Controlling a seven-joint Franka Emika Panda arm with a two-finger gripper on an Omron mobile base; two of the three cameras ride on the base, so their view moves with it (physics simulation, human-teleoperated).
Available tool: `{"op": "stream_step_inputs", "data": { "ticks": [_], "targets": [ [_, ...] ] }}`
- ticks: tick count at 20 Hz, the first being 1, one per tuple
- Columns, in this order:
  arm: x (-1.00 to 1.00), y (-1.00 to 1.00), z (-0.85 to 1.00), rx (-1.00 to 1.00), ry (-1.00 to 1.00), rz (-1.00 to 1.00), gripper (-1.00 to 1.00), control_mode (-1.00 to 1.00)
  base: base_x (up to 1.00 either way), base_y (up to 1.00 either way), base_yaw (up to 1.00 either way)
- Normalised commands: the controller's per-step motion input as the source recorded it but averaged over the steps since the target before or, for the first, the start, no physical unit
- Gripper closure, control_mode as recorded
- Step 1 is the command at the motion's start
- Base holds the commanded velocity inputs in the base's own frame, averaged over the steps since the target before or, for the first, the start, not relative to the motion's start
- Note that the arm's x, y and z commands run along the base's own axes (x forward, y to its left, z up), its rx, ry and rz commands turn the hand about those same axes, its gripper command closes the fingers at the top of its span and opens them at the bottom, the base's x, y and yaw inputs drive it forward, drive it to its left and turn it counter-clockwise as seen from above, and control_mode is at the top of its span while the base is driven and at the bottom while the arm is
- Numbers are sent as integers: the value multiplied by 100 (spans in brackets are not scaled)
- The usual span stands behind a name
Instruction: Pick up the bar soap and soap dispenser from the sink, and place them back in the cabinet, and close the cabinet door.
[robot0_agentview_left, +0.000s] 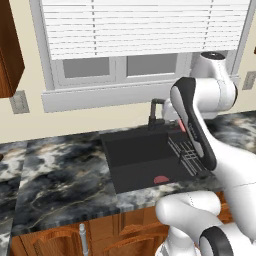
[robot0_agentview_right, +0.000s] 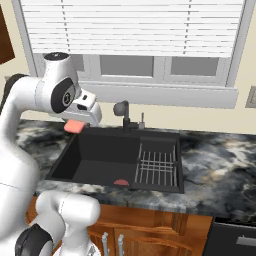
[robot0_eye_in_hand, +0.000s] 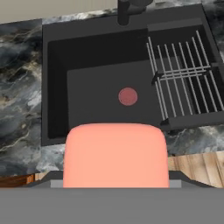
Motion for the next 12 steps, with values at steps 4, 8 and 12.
{"op": "stream_step_inputs", "data": {
  "ticks": [4, 8, 12],
  "targets": [
    [-46, -2, 35, 0, 0, 0, 100, -100, 0, 0, 0],
    [-48, 0, 29, 0, 0, 0, 100, -100, 0, 0, 0],
    [-45, 0, 22, 0, 0, 0, 100, -100, 0, 0, 0]
  ]
}}
